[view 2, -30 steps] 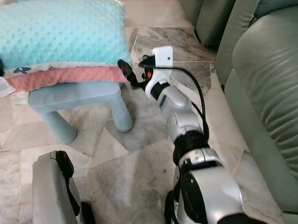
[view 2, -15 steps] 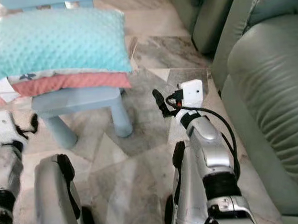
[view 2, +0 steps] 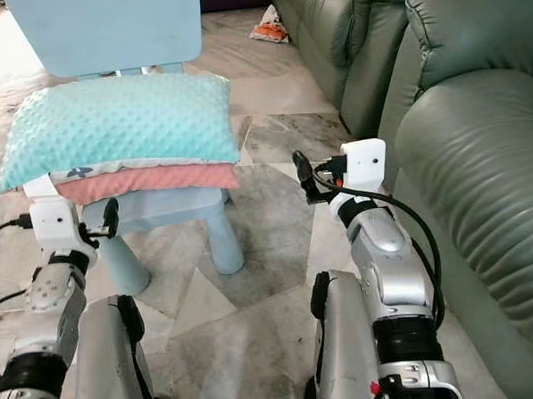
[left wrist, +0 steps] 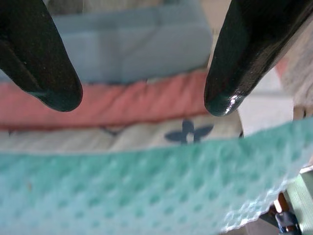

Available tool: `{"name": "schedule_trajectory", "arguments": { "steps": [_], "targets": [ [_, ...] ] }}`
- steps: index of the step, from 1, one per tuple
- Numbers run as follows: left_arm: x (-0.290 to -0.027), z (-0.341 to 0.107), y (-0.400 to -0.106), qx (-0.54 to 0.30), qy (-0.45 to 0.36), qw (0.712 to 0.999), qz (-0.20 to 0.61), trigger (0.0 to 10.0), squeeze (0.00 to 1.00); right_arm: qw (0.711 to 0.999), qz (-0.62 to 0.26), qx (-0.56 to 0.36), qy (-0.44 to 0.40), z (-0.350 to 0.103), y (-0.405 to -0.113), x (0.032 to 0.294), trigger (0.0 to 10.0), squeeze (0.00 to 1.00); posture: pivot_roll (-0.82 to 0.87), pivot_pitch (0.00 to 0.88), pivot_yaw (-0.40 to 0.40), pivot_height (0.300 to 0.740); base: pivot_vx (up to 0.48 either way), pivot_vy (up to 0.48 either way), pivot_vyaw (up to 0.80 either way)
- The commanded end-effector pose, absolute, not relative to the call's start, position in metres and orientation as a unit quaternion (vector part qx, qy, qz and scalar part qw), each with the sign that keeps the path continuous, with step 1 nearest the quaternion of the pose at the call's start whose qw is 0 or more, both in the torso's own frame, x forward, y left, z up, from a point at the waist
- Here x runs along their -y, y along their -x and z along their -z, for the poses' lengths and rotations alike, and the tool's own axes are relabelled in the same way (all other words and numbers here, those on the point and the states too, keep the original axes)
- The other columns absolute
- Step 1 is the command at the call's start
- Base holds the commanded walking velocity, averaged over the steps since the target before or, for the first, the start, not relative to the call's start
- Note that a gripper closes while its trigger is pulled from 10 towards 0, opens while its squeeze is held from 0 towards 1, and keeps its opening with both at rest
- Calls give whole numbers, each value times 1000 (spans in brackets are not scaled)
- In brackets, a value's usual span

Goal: Move the pillow to the sofa

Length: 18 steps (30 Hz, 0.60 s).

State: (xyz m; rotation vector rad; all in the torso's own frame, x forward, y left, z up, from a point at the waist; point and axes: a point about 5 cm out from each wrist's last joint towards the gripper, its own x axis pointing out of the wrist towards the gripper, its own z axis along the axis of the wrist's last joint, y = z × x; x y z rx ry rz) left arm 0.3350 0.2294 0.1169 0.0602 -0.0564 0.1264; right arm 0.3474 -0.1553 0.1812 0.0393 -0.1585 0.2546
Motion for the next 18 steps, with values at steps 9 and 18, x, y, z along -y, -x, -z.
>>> {"name": "schedule_trajectory", "arguments": {
  "steps": [9,18],
  "targets": [
    [-233,-115,-335,20,-25,996,-78,10000,0,989,-117,86,-24,-188,-353,158,10000,0,-122,0,-4,463,0,0,0],
    [-232,-115,-337,18,-25,997,-77,10000,0,989,-115,89,-25,-190,-355,159,10000,0,-127,0,-1,513,0,0,0]
  ]
}}
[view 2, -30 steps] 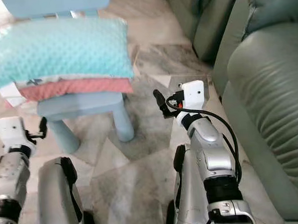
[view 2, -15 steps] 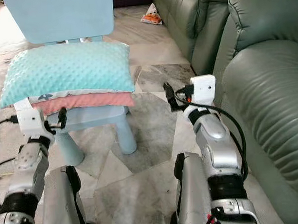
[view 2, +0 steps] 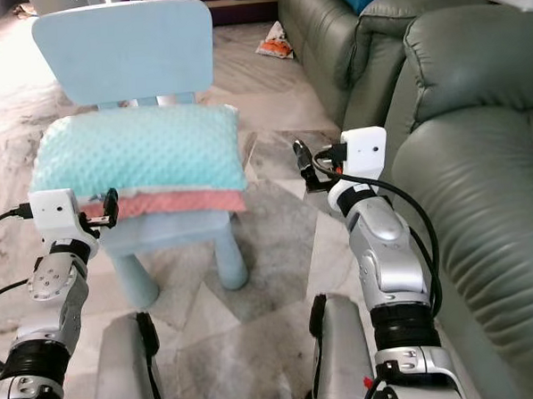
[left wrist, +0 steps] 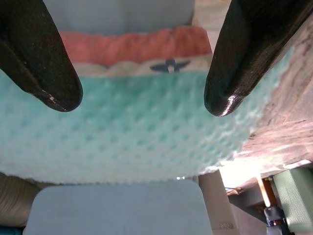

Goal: Move the pillow to the sofa

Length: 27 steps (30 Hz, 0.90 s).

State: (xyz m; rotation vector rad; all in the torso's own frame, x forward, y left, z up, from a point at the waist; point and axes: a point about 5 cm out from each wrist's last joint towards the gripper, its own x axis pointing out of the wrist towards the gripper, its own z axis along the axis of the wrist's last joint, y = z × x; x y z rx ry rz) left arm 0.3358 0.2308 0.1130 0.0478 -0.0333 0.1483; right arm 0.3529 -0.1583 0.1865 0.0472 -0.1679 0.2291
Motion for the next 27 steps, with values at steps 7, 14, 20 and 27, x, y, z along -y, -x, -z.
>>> {"name": "schedule_trajectory", "arguments": {
  "steps": [7,14,20,27],
  "targets": [
    [-229,-115,-339,17,-23,997,-72,10000,0,989,-111,92,-26,-192,-355,160,10000,0,-132,0,0,553,0,0,0],
    [-222,-115,-341,25,-17,998,-51,10000,0,989,-111,96,-25,-195,-355,161,10000,0,-147,0,-1,598,0,0,0],
    [-218,-114,-342,23,-17,998,-50,10000,0,989,-109,96,-23,-195,-354,163,10000,0,-155,0,-3,638,0,0,0],
    [-215,-115,-344,25,-15,999,-46,10000,0,989,-110,99,-21,-198,-355,164,10000,0,-157,0,-4,678,0,0,0]
  ]
}}
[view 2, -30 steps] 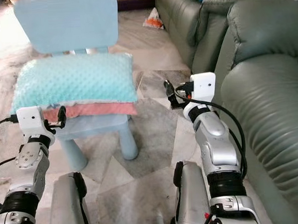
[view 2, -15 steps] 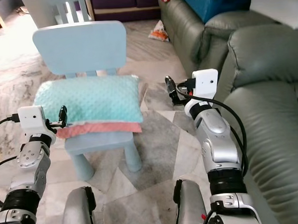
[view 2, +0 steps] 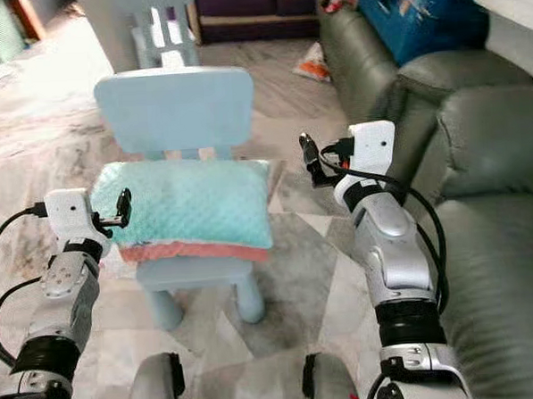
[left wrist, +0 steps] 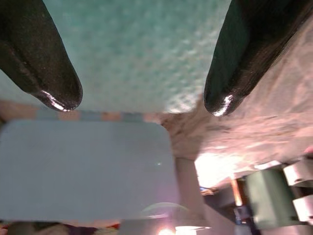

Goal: Move the pillow to the sofa

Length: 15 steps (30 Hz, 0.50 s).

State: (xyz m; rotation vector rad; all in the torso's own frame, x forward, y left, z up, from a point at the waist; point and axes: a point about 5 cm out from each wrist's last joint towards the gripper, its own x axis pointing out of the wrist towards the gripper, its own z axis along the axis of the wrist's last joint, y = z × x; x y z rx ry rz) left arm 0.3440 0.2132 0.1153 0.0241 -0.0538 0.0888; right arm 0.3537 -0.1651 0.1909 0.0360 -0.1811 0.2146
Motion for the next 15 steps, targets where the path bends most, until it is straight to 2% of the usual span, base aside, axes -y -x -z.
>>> {"name": "schedule_trajectory", "arguments": {
  "steps": [1,11,15],
  "targets": [
    [-215,-115,-344,26,-15,999,-46,10000,0,989,-109,99,-21,-198,-355,164,10000,0,-157,0,-4,688,0,0,0],
    [-213,-117,-346,32,-12,999,-42,10000,0,989,-106,104,-22,-201,-356,165,10000,0,-160,0,-4,738,0,0,0],
    [-213,-117,-346,33,-12,999,-42,10000,0,989,-105,105,-23,-202,-357,165,10000,0,-163,0,-3,740,0,0,0]
  ]
}}
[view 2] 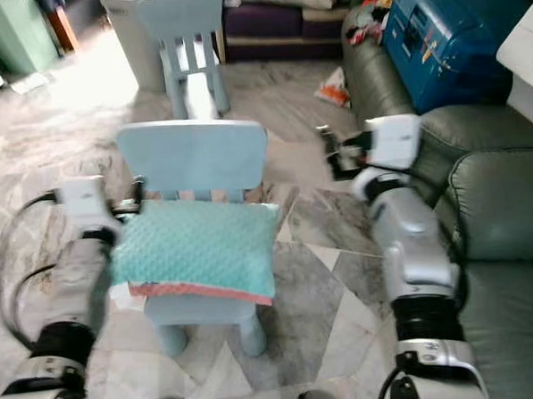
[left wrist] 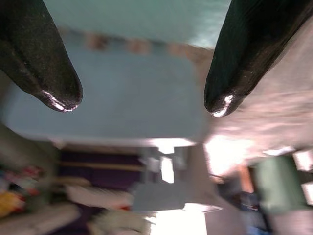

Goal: Move the pillow to the sofa

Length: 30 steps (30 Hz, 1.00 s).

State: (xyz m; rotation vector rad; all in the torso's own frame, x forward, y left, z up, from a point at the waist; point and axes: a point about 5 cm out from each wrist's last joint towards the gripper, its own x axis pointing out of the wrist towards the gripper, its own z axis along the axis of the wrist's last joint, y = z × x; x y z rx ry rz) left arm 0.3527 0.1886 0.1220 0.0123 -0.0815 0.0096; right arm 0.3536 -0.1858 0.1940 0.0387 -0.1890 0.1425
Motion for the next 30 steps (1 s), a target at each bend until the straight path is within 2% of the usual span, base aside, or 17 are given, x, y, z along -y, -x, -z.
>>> {"name": "schedule_trajectory", "arguments": {
  "steps": [1,30],
  "targets": [
    [-213,-117,-347,33,-12,999,-42,10000,0,989,-105,106,-23,-203,-357,165,10000,0,-163,0,-3,740,0,0,0],
    [-216,-118,-348,30,12,998,-52,10000,0,987,-115,108,-27,-203,-355,163,10000,0,-162,0,-14,740,0,0,0]
  ]
}}
